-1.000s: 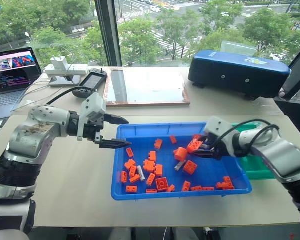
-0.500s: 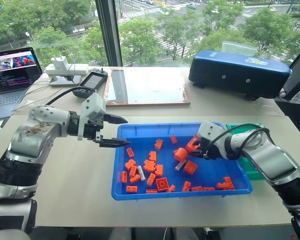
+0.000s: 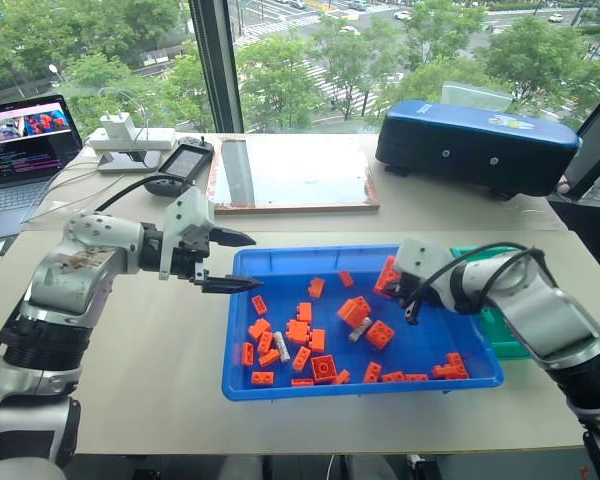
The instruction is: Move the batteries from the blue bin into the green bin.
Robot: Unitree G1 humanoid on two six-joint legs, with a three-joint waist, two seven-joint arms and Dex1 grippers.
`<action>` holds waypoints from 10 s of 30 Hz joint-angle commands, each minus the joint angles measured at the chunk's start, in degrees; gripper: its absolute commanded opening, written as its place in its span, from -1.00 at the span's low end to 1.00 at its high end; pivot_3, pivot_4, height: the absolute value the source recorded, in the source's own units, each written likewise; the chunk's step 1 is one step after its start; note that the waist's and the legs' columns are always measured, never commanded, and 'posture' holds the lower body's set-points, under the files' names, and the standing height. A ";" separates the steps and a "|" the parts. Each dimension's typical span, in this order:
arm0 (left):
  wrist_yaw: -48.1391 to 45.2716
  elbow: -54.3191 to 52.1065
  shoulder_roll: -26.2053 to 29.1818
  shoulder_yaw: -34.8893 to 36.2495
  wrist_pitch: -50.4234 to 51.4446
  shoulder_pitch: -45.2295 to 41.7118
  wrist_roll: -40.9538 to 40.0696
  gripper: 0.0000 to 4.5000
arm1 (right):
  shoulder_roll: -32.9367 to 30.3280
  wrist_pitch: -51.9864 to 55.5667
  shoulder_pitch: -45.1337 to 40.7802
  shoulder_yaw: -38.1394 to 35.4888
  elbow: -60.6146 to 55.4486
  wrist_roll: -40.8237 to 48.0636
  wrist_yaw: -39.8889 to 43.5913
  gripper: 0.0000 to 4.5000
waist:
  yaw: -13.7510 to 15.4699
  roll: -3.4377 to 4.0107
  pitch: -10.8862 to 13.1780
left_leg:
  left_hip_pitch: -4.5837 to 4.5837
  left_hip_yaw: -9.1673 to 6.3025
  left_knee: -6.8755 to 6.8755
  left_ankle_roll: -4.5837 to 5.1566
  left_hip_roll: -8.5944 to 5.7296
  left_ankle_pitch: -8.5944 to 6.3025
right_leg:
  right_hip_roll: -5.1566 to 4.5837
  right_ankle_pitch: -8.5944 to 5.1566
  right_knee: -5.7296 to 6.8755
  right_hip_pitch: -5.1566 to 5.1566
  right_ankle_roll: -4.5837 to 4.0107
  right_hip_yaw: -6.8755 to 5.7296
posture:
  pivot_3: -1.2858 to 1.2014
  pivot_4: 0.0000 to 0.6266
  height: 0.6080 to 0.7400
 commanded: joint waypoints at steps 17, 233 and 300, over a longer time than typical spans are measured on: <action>0.87 -0.70 1.67 2.83 -0.31 0.35 0.58 0.90 | 25.49 -1.86 -10.10 5.26 4.80 3.69 -5.72 -0.99 | -1.42 0.00 0.00 | 0.01 -0.17 0.02 -0.03 -0.02 0.02 | 0.04 0.00 0.43 -0.04 0.00 -0.06 | 0.03 -0.52 1.00; -13.20 6.71 -3.43 -0.03 -1.48 -5.69 -4.09 0.90 | -6.23 24.86 4.92 -23.19 -5.97 21.31 -16.96 0.99 | -1.07 0.08 0.09 | -0.17 -0.19 0.27 0.03 0.01 -0.01 | 0.08 0.00 0.24 -0.02 0.00 -0.01 | 0.03 -0.52 1.00; -9.16 2.83 -0.51 -0.90 -1.62 -2.54 -2.51 0.90 | 9.69 17.42 -8.10 2.45 -0.69 5.44 -10.43 -0.83 | -1.26 0.08 0.09 | -0.21 -0.36 0.30 0.02 -0.02 0.00 | 0.11 0.00 0.41 -0.03 0.00 -0.14 | 0.03 -0.52 1.00</action>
